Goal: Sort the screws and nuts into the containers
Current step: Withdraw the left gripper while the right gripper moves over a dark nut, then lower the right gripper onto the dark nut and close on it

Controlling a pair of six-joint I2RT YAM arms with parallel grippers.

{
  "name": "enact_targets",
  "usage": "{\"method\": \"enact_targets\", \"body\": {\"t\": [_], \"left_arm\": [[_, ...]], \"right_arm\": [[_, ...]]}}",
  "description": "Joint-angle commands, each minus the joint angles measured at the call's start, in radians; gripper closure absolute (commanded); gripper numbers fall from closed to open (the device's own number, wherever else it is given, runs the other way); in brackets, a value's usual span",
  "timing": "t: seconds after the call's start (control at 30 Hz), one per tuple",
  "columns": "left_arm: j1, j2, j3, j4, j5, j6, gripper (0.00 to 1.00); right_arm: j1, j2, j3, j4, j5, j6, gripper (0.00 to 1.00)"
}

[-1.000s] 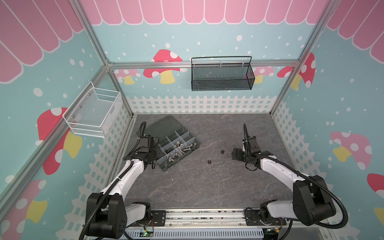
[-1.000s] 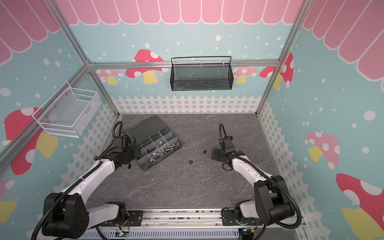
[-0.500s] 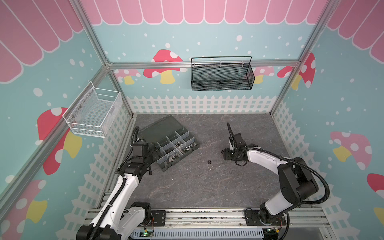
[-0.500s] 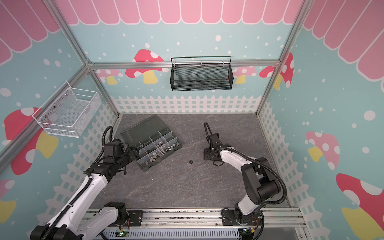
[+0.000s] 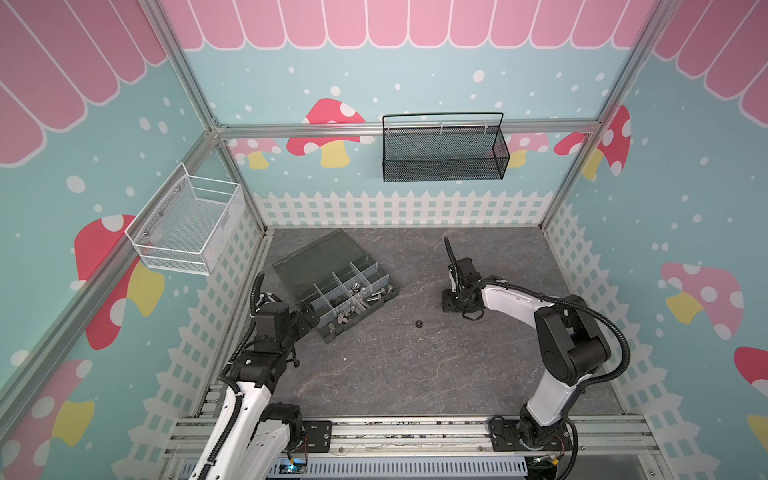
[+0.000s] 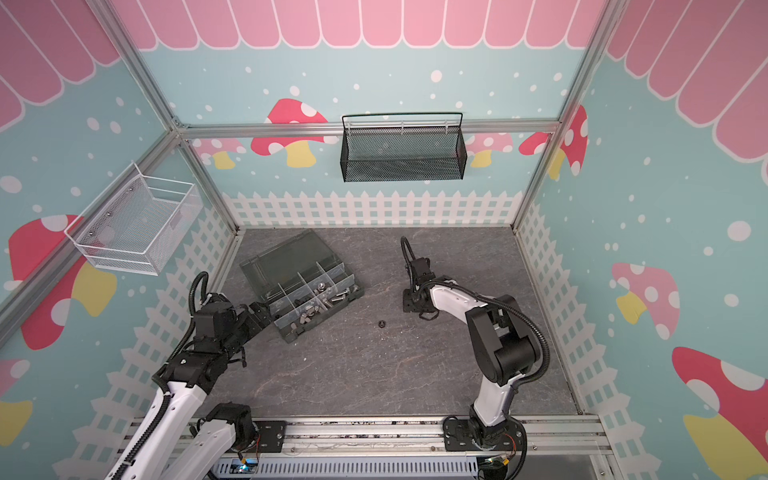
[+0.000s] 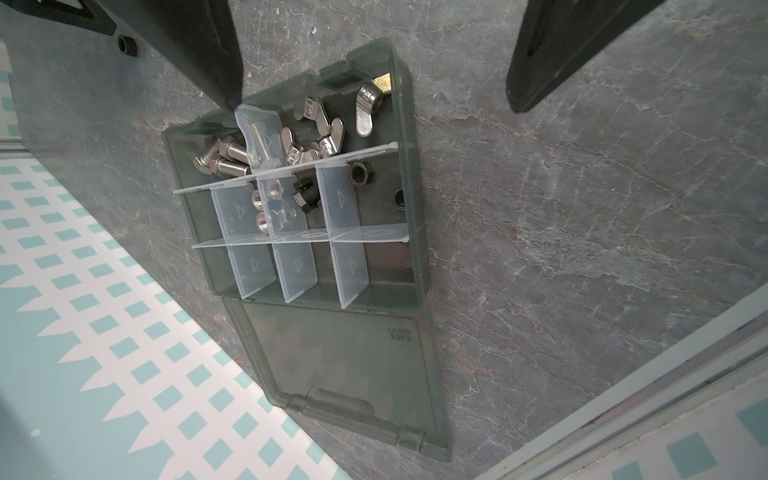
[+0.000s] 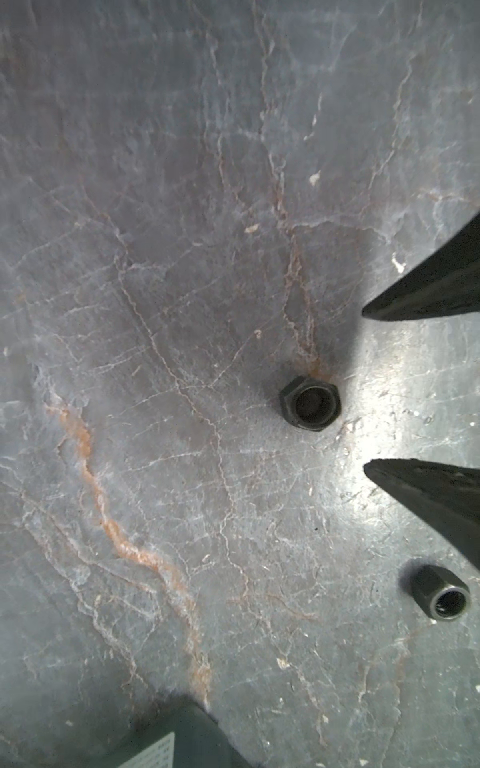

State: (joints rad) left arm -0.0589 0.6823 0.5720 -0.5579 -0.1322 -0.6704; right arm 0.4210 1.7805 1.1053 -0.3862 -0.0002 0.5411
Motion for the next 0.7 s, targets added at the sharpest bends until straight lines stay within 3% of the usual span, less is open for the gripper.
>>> {"method": "enact_targets", "body": {"t": [0.0, 0.37, 0.67], "left_arm": [[0.005, -0.017, -0.019, -0.031, -0.039, -0.025, 0.00], [0.006, -0.008, -0.030, -0.037, -0.041, -0.034, 0.00], [0.005, -0.004, -0.034, -0.033, -0.043, -0.036, 0.00]], "right_arm": [[0.006, 0.035, 0.038, -0.020, 0.000, -0.017, 0.47], [0.008, 0.111, 0.082, -0.011, -0.010, -0.021, 0.61], [0.020, 0.166, 0.087, -0.006, -0.007, -0.024, 0.66]]}}
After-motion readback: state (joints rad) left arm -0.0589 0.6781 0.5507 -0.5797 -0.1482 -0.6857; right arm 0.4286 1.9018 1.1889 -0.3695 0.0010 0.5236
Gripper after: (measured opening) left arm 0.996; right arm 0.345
